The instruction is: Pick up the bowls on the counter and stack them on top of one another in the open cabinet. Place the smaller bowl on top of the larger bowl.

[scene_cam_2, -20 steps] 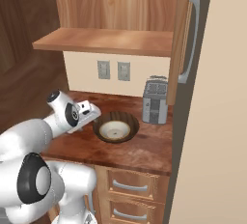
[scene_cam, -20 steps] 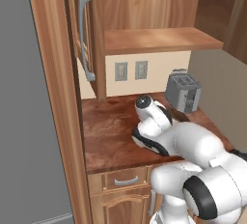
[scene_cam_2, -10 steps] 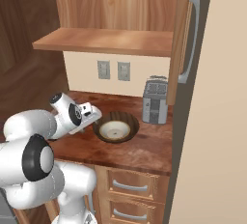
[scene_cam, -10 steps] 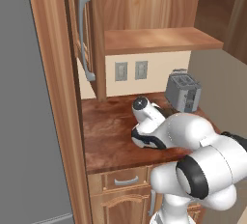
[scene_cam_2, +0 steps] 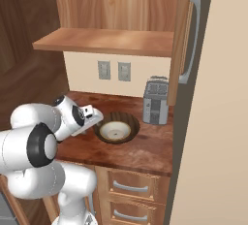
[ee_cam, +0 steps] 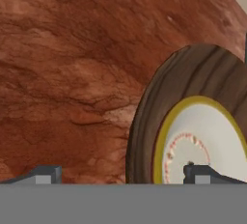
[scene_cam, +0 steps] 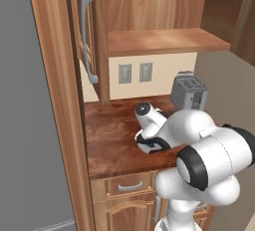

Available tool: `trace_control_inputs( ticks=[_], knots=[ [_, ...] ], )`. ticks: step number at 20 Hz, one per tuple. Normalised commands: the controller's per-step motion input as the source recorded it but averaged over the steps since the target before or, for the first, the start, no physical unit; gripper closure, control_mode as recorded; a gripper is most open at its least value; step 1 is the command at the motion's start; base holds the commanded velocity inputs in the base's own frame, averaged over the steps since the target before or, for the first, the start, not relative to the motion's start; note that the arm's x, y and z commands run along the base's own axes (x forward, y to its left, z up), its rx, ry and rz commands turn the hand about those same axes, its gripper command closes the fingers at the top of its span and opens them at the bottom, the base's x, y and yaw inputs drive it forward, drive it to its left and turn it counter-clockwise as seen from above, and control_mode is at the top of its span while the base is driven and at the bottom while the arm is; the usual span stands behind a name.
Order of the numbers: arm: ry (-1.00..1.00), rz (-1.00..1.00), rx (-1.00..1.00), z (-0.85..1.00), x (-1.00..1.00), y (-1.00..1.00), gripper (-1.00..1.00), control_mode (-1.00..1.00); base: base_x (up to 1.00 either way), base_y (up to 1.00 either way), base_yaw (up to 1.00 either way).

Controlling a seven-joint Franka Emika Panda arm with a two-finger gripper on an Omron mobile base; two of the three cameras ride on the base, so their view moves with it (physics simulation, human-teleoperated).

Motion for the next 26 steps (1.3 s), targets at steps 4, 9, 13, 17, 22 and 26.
trace_control_inputs(
  ticks=[4, 9, 13, 17, 22, 26],
  knots=[
    [0.0, -0.01, 0.0, -0.08, 0.09, 0.0, -1.0, -1.0, 0.0, 0.0, 0.0],
    [0.0, -0.01, 0.0, -0.04, 0.05, 0.01, 1.0, -1.0, 0.0, 0.0, 0.0],
    [0.0, -0.01, 0.0, -0.06, 0.05, 0.0, 1.0, -1.0, 0.0, 0.0, 0.0],
    [0.0, -0.01, 0.0, -0.08, 0.06, 0.0, 1.0, -1.0, 0.0, 0.0, 0.0],
    [0.0, -0.01, 0.0, -0.07, 0.05, 0.0, 1.0, -1.0, 0.0, 0.0, 0.0],
    [0.0, 0.0, 0.0, 0.0, 0.01, 0.0, 1.0, -1.0, 0.0, 0.0, 0.0]
  ],
)
